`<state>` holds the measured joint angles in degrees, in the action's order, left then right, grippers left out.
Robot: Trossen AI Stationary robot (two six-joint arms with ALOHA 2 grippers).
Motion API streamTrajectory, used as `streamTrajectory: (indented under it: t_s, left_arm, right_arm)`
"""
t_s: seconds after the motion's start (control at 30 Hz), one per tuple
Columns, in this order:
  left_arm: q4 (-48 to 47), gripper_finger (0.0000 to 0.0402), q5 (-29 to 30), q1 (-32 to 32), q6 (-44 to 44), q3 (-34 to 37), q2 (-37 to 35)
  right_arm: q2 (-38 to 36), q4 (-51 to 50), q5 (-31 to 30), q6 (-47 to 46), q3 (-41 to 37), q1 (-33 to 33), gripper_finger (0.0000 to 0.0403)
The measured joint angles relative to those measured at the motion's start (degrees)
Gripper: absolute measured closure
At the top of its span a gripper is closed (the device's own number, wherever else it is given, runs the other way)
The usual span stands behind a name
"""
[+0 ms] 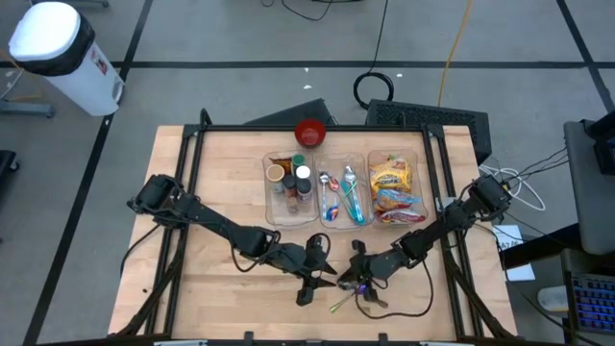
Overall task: Pick & Place Food Item
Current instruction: Put the black spoon into the middle transparent bin
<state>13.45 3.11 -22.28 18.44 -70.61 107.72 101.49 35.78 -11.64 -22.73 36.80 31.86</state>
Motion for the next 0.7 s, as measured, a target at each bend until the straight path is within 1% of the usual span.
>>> streamTrajectory:
  t_s: [0.03, 0.23, 0.37, 0.5, 0.7]
  left_arm:
    - [0.0, 0.0243, 0.02, 0.02, -0.02, 0.0, 0.0]
    - [0.0, 0.0243, 0.0, 0.02, -0.02, 0.0, 0.0]
    - [0.58, 0.0243, 0.02, 0.02, 0.69, 0.0, 0.0]
    - [4.63, 0.0243, -0.04, 0.01, 3.11, 0.0, 0.0]
    - [8.44, 0.0243, -0.56, -0.09, 3.77, 0.0, -0.35]
  right_arm:
    - [0.0, 1.05, 0.2, 0.57, 0.0, 0.0, 0.0402]
    - [-0.03, 5.93, 5.97, 2.5, 0.0, -0.33, 0.0402]
    - [-2.39, 6.43, 5.92, 4.26, 0.0, -0.31, 0.0402]
    - [-7.92, 5.78, 5.71, 7.82, 0.0, -0.47, 0.0402]
    - [-19.04, 1.79, 5.34, 13.39, 0.0, -2.45, 0.0402]
